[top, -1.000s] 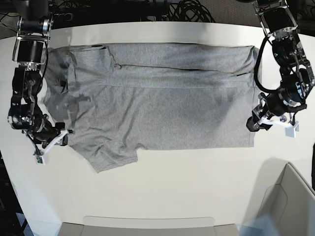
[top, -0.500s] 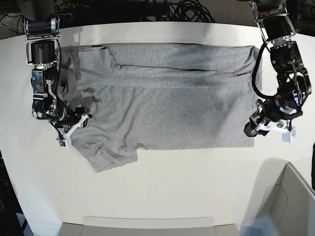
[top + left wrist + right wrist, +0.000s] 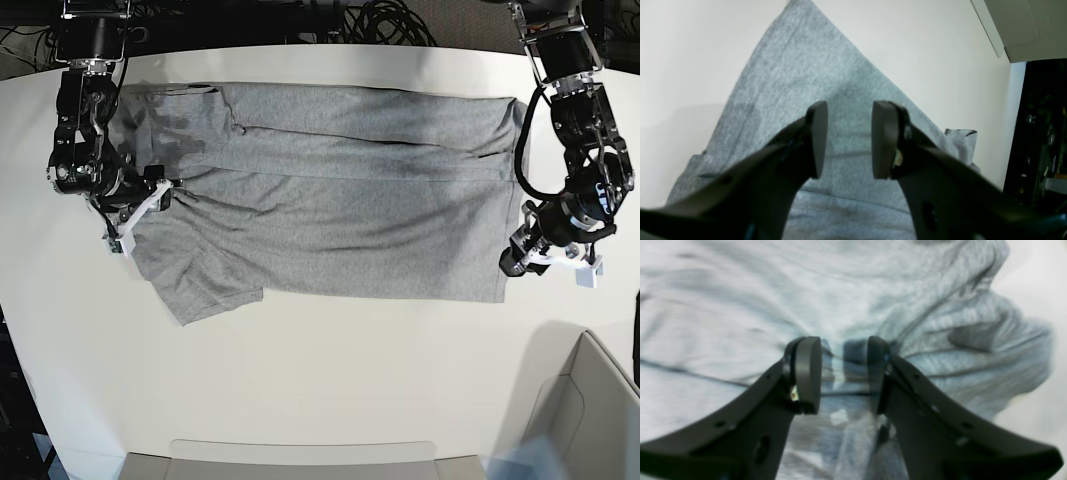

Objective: Fold the T-shirt properly
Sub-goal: 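Move both grippers down to the shirt's hem corners and grasp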

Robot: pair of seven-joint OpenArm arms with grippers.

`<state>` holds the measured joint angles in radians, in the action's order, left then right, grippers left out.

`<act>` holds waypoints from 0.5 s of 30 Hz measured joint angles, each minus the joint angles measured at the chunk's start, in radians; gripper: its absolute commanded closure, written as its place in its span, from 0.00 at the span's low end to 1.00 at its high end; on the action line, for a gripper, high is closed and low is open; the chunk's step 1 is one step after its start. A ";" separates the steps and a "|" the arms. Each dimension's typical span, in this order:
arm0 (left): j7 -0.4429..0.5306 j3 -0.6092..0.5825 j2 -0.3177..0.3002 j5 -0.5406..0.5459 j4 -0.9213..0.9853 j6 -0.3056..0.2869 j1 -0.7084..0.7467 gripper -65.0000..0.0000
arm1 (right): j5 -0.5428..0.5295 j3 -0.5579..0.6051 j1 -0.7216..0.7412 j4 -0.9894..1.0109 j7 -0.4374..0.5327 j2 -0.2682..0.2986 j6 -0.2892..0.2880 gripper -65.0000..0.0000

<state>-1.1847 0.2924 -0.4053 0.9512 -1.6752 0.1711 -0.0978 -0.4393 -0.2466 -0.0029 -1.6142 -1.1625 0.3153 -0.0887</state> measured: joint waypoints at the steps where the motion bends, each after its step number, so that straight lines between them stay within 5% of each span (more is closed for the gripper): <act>1: 0.000 0.000 0.000 -0.001 0.000 0.000 0.000 0.65 | -0.001 0.000 0.018 -0.023 -0.001 0.000 0.000 0.65; 6: 0.001 -0.001 0.000 -0.002 0.000 0.000 0.000 0.65 | 0.003 -0.003 0.197 -0.013 0.002 0.000 -0.006 0.64; 10: -0.001 -0.003 0.000 -0.003 0.000 0.000 0.003 0.65 | 0.101 0.003 0.421 0.247 0.011 0.003 -0.004 0.55; 15: 0.000 -0.003 0.001 0.002 0.000 0.000 0.006 0.65 | 0.108 0.140 0.547 0.586 0.229 0.025 -0.006 0.48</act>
<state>-1.1847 0.2897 -0.4046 0.9535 -1.6752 0.1711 -0.0917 -0.3313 -0.1070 0.5442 -1.0283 -0.9333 0.3401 -0.0948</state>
